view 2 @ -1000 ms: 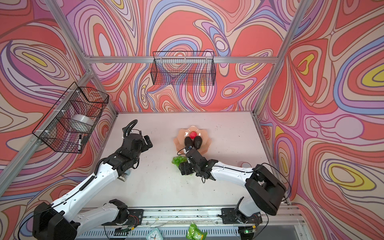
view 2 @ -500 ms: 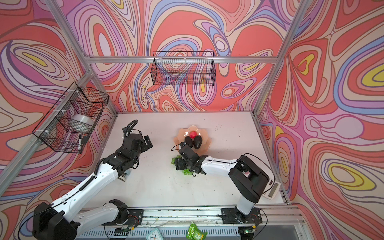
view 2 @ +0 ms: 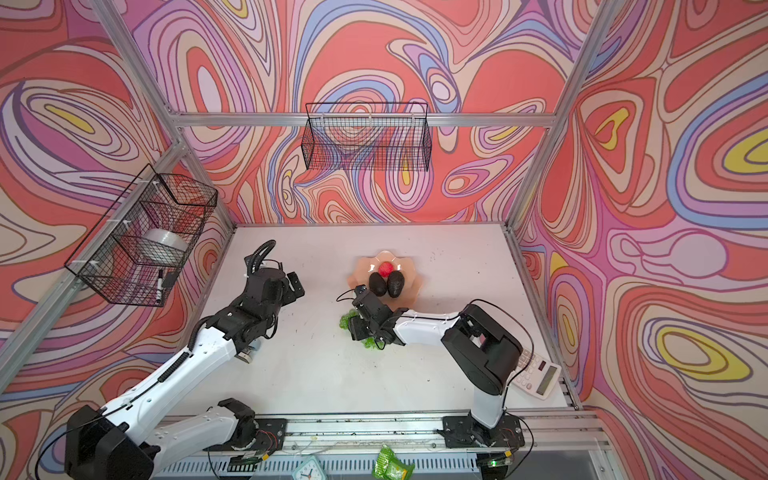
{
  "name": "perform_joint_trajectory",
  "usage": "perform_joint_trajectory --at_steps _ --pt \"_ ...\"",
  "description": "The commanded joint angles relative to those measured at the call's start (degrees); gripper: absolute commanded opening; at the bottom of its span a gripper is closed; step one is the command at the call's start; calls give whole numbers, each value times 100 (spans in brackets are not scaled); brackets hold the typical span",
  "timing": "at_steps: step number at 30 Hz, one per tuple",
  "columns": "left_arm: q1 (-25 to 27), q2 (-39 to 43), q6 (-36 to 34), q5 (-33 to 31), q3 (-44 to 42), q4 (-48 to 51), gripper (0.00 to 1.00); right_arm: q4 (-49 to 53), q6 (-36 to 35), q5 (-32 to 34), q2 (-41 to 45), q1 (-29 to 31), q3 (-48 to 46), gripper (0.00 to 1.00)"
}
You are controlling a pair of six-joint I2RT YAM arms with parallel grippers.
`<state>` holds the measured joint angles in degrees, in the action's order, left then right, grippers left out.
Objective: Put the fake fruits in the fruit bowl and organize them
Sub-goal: 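Close the right gripper on the green grapes stem and lift them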
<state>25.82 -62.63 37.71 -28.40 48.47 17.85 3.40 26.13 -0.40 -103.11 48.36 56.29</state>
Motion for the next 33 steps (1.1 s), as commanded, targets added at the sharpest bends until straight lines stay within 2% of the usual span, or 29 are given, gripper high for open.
perform_joint_trajectory --at_steps 1,6,12,28,33 --pt "-33 76 22 -113 -8 162 100 152 -31 -58 -166 56 57 56" --pt "-33 104 0 -160 23 210 100 131 -112 -107 -30 64 71 43" --pt "-45 155 -18 -222 14 240 100 245 -285 -140 337 60 193 34" --pt "-78 287 69 -261 -83 263 100 747 -323 -193 1378 60 899 25" --pt "-95 330 74 -263 -94 298 100 1162 -488 -91 1308 56 1191 29"
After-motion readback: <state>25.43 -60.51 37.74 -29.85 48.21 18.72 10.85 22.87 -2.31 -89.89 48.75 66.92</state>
